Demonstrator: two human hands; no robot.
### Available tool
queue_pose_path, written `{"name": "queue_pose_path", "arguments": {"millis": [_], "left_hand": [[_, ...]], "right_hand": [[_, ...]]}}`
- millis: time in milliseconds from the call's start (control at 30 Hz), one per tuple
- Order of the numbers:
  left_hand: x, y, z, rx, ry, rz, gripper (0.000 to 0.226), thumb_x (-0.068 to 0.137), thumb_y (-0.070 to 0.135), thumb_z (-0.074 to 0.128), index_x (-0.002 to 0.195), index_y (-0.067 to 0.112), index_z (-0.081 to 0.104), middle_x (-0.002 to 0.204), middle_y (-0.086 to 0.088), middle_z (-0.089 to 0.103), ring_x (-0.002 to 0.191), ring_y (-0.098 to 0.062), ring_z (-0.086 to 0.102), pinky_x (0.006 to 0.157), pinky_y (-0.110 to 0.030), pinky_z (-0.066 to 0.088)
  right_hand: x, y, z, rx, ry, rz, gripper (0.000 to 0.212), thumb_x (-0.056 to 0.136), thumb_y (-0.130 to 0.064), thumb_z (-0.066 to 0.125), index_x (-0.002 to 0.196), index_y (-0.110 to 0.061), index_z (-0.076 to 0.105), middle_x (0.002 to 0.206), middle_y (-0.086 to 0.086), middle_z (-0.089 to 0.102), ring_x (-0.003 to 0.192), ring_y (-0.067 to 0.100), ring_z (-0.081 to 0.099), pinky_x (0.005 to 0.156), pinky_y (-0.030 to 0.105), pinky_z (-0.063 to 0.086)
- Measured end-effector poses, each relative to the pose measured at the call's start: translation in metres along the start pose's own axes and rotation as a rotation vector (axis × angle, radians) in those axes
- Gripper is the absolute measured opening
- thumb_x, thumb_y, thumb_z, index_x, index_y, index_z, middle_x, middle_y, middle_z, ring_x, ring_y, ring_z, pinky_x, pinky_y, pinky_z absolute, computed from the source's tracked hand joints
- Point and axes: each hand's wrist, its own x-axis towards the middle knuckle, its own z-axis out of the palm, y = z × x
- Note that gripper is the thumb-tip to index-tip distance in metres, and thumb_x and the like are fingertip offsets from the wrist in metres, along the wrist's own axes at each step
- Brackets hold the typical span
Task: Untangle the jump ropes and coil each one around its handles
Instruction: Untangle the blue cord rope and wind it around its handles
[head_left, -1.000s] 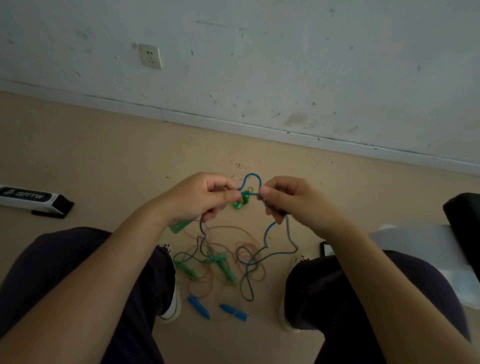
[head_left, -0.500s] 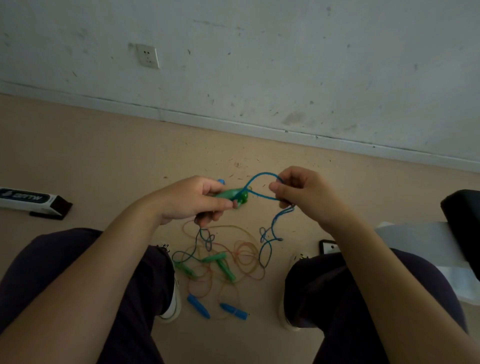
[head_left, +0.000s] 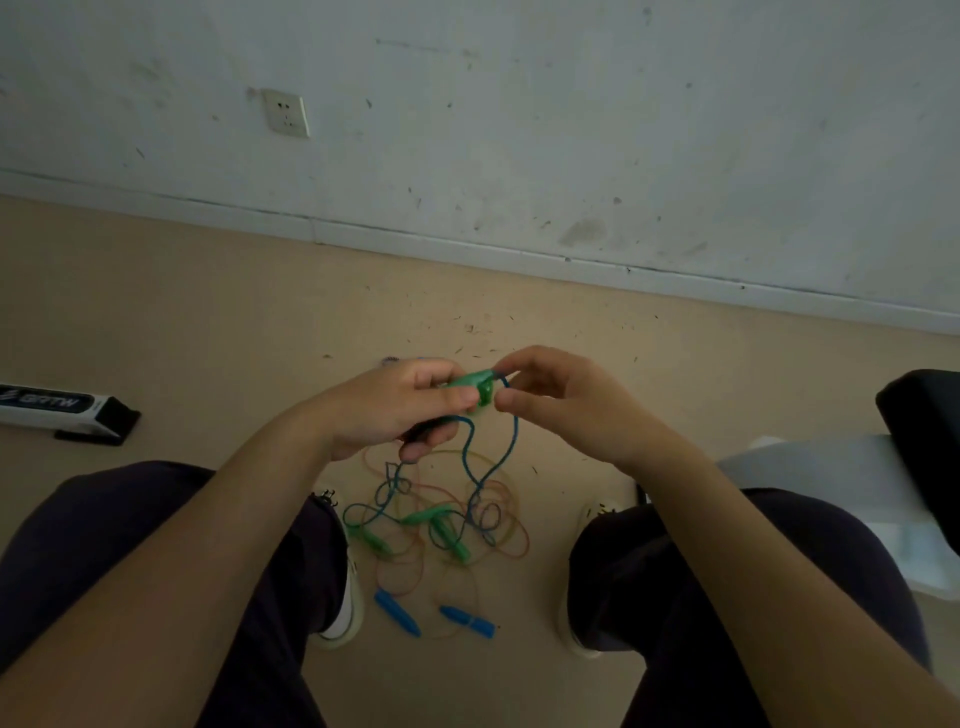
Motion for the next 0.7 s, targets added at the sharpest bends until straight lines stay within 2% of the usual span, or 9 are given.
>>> {"name": "queue_pose_path", "arguments": {"millis": [67,133,233,333,400,533,633,700], "left_hand": [[0.0009,-0.0015,0.0000,-0.039,0.014,0.007,0.032,0.102,0.024,0.052,0.114,-0.006,0.051,0.065,-0.005,0.055,0.048,-0.020,0.045,0.049,-0.030,0.038],[0.0018,-0.0031,0.0014,-0.054,0.028,0.036,0.024,0.102,0.019,0.054,0.106,-0.005,0.050,0.066,-0.006,0.055,0.047,-0.020,0.046,0.048,-0.030,0.038],[0.0037,-0.0033,0.0035,-0.084,0.070,0.102,0.012,0.099,0.014,0.058,0.097,0.006,0.049,0.063,-0.006,0.057,0.046,-0.020,0.047,0.049,-0.030,0.040],[0.0048,-0.0011,0.0062,-0.163,0.075,0.148,0.007,0.098,0.008,0.056,0.099,0.007,0.050,0.066,-0.008,0.060,0.052,-0.022,0.053,0.053,-0.032,0.045],[0.0045,0.0005,0.0080,-0.193,0.053,0.168,0.006,0.098,0.005,0.054,0.101,0.006,0.050,0.068,-0.010,0.063,0.054,-0.023,0.058,0.055,-0.030,0.050],[0.0039,0.0005,0.0044,-0.145,0.021,0.160,0.015,0.097,0.006,0.056,0.112,0.003,0.053,0.076,-0.011,0.068,0.061,-0.023,0.063,0.062,-0.032,0.053],[0.0028,0.0003,0.0021,-0.115,0.010,0.143,0.019,0.097,0.006,0.056,0.115,0.003,0.056,0.079,-0.009,0.069,0.062,-0.023,0.062,0.064,-0.031,0.053],[0.0024,0.0005,0.0016,-0.094,0.007,0.124,0.019,0.097,0.007,0.057,0.115,0.001,0.058,0.079,-0.008,0.070,0.061,-0.022,0.063,0.064,-0.031,0.053]], "right_hand": [[0.0005,0.0009,0.0005,0.062,0.007,0.010,0.029,0.086,-0.023,0.073,0.113,-0.021,0.062,0.094,0.001,0.072,0.093,0.019,0.069,0.091,0.042,0.055],[0.0008,0.0013,0.0009,0.094,0.045,-0.009,0.037,0.083,-0.021,0.077,0.114,-0.024,0.058,0.102,0.001,0.068,0.097,0.016,0.068,0.092,0.041,0.054],[0.0010,0.0011,0.0007,0.025,0.126,-0.079,0.025,0.082,-0.019,0.078,0.099,-0.027,0.061,0.105,-0.002,0.066,0.102,0.011,0.063,0.095,0.037,0.051],[-0.0004,-0.0013,0.0013,0.039,0.069,-0.096,0.015,0.083,-0.019,0.077,0.094,-0.023,0.068,0.097,-0.005,0.070,0.097,0.008,0.065,0.095,0.031,0.050],[-0.0007,-0.0005,0.0046,0.076,-0.011,-0.087,0.018,0.082,-0.016,0.077,0.097,-0.020,0.067,0.093,-0.005,0.070,0.092,0.007,0.067,0.092,0.027,0.052],[0.0005,0.0004,0.0064,0.070,-0.062,-0.026,0.014,0.081,-0.021,0.080,0.089,-0.023,0.068,0.074,0.000,0.063,0.071,0.014,0.058,0.073,0.035,0.049],[0.0004,-0.0001,0.0037,0.071,-0.097,-0.010,0.010,0.081,-0.019,0.078,0.078,-0.021,0.069,0.063,-0.012,0.059,0.064,0.008,0.053,0.067,0.025,0.046],[-0.0010,-0.0019,0.0038,0.082,-0.102,-0.022,0.010,0.084,-0.015,0.075,0.078,-0.017,0.068,0.064,-0.012,0.060,0.063,0.005,0.054,0.065,0.020,0.047]]}}
